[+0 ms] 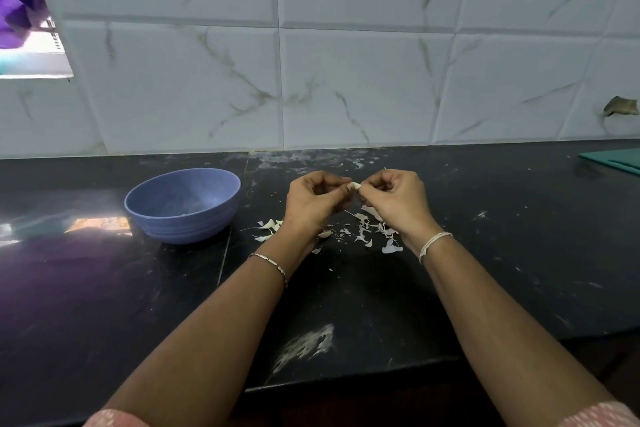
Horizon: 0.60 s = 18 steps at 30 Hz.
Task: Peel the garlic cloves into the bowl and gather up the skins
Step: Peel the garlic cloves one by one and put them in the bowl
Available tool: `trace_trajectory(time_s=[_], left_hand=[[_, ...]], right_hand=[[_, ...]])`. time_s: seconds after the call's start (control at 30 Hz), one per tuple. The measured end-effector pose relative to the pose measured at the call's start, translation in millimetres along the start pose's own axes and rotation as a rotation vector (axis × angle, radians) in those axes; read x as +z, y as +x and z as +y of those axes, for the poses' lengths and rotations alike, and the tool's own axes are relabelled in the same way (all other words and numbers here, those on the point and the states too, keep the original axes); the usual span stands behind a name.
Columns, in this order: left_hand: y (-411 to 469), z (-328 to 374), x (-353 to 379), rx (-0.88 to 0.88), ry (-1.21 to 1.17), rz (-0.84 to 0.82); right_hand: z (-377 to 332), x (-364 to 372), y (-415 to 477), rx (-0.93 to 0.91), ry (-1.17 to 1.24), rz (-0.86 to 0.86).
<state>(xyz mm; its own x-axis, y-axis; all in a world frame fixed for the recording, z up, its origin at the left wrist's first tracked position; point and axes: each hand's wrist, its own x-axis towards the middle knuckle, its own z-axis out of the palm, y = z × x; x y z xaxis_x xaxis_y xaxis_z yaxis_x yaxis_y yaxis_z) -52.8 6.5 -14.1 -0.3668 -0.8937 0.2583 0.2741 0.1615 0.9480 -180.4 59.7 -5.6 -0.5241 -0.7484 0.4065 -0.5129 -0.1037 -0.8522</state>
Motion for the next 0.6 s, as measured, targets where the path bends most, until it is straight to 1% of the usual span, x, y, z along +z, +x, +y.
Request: trace_trajectory(time_s=[0.13,0.2,0.27,0.33,0.4,0.5,0.6], left_hand=[[-1.1,1.6,-1.4,-0.050,-0.105,-0.048],[0.0,1.0,-3.1,-0.054,-0.078,-0.060],[1.6,0.3,-4.0,-0.038,0.007,-0.048],[3.4,-1.0,-3.8,-0.003,0.123,-0.019],[4.7,-3.3,-4.1,0.014,0.186,0.001],[2.8,-3.2,-2.8,-0.014,0.140,-0.014],[0.8,-0.6,-2.8,-0.045,0.095,-0.032]], right_hand=[[-3.1,-1.9,-2.1,0.050,0.140,-0.043],[-3.1,-2.2,-2.7,0.060,0.157,-0.066],[-1.9,-1.4,-2.4,0.026,0.125,-0.046],[-0.2,-0.5,-2.0,-0.076,-0.010,0.000],[-1.2,-0.6,-5.4,-0.204,-0.220,0.017],[-3.5,-2.3,-9.7,-0.378,-0.460,0.038],[-2.4,-4.7,-9.7,-0.470,-0.527,0.024]])
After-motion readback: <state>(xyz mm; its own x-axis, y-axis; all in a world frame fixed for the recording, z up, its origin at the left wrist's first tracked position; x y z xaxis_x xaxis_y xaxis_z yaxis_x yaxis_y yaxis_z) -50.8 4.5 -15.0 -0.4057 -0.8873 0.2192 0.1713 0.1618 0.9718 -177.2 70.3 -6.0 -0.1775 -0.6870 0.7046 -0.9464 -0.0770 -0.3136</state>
